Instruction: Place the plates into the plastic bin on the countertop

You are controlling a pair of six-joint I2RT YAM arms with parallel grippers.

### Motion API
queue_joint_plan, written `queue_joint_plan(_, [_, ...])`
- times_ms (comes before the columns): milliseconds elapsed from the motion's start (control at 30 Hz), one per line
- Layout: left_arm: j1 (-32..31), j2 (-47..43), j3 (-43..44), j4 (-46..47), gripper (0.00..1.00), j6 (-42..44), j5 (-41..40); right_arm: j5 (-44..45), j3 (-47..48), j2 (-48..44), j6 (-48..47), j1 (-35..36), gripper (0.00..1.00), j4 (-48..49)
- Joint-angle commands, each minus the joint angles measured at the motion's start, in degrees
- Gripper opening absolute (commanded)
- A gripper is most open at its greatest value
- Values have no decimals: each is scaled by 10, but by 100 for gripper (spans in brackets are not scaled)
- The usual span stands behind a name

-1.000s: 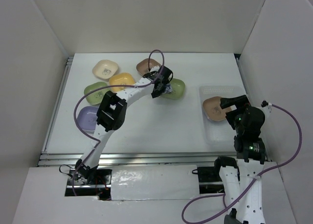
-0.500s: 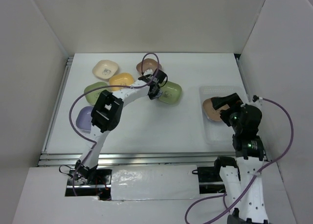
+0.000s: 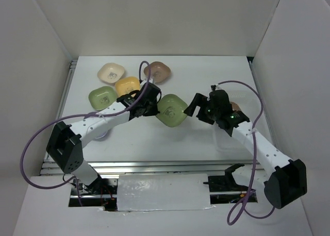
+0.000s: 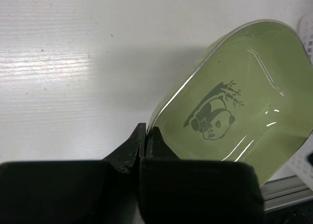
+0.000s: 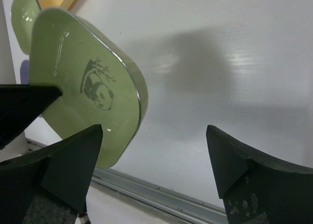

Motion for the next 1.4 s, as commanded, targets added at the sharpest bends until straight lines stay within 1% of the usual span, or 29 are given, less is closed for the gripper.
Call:
queue_joint_plan(0, [-8, -20, -4, 21, 0, 16, 0, 32, 23, 26, 41, 40, 93, 45])
queue_joint_plan(167, [-15, -34, 11, 14, 0, 16, -1, 51, 30, 84, 78, 93, 75, 55])
queue_joint_plan(233, [-18, -49, 7, 23, 0, 15, 3, 51, 23, 90, 102, 101, 55, 70])
queue_joint_plan(267, [-18, -54, 5, 23, 0, 13, 1, 68, 19, 88, 110, 102, 40, 78])
queue_joint_plan(300, [-20, -60, 6, 19, 4, 12, -7, 82, 12, 77, 127, 102, 11, 81])
queue_joint_plan(333, [-21, -63, 6, 15, 21, 12, -7, 82, 9, 77, 135, 102, 0, 82])
queue_joint_plan(367, [-22, -67, 8, 6, 48, 6, -25, 82, 5, 64, 142, 84, 0, 79])
queue_joint_plan(400, [-23, -78, 7, -4, 99, -2, -41, 77, -3, 55, 144, 68, 0, 78])
queue_joint_plan(500, [-16, -113, -1, -51, 99, -25, -100, 83, -7, 10, 115, -18, 0, 41])
queue_joint_plan(533, [-10, -122, -1, -92, 99, -44, -116, 88, -4, -10, 99, -43, 0, 10])
queue_joint_plan(567, [21, -149, -5, -136, 99, -65, -156, 85, 11, -24, 52, -128, 0, -19])
queue_joint_plan(600, [21, -150, -5, -136, 99, -74, -156, 85, 11, -26, 51, -129, 0, -19])
queue_joint_plan(633, [34, -170, -17, -170, 99, -86, -171, 77, 15, -28, 24, -188, 0, -41])
queue_joint_plan(667, [66, -181, -26, -182, 99, -93, -172, 56, 18, -29, 14, -210, 0, -48])
queue_joint_plan(733, [106, -219, -61, -184, 99, -91, -158, 40, 17, -29, 0, -264, 0, -58])
queue_joint_plan(767, [148, -231, -74, -185, 99, -88, -143, 34, 8, -28, -1, -303, 0, -58])
queue_joint_plan(833, [198, -266, -106, -186, 99, -81, -125, 8, -4, -22, 1, -340, 0, -48])
queue_joint_plan(867, [248, -274, -116, -183, 99, -76, -112, -2, -21, -20, 1, -355, 0, -39])
queue_joint_plan(900, [273, -284, -127, -179, 99, -59, -87, -22, -29, -18, 2, -383, 0, -33])
queue_joint_plan(933, [297, -293, -146, -175, 99, -50, -75, -29, -35, -13, 2, -393, 0, -24])
queue_joint_plan(967, [346, -305, -153, -171, 99, -30, -49, -34, -44, -10, 2, -407, 0, -20])
queue_joint_plan(1033, [389, -308, -171, -169, 99, -15, -30, -40, -51, -5, 4, -416, 0, -9])
queue_joint_plan(1067, [431, -305, -178, -166, 99, 1, -24, -41, -57, -1, 5, -419, 0, -8])
queue_joint_plan(1133, [466, -295, -194, -158, 99, 16, 4, -52, -63, 3, 8, -425, 6, 1])
queue_joint_plan(1167, [495, -291, -200, -153, 99, 23, 18, -53, -65, 4, 7, -427, 12, 1])
queue_joint_plan(1233, [526, -284, -208, -146, 99, 38, 49, -70, -63, 6, 2, -429, 59, 0])
queue_joint_plan(1300, [536, -286, -209, -144, 99, 47, 57, -69, -55, -10, 0, -424, 76, -14])
queue_joint_plan(1333, [541, -289, -208, -146, 99, 48, 57, -63, -45, -18, -1, -416, 95, -19])
queue_joint_plan(1367, [543, -292, -207, -148, 99, 49, 55, -53, -38, -40, -1, -412, 100, -26])
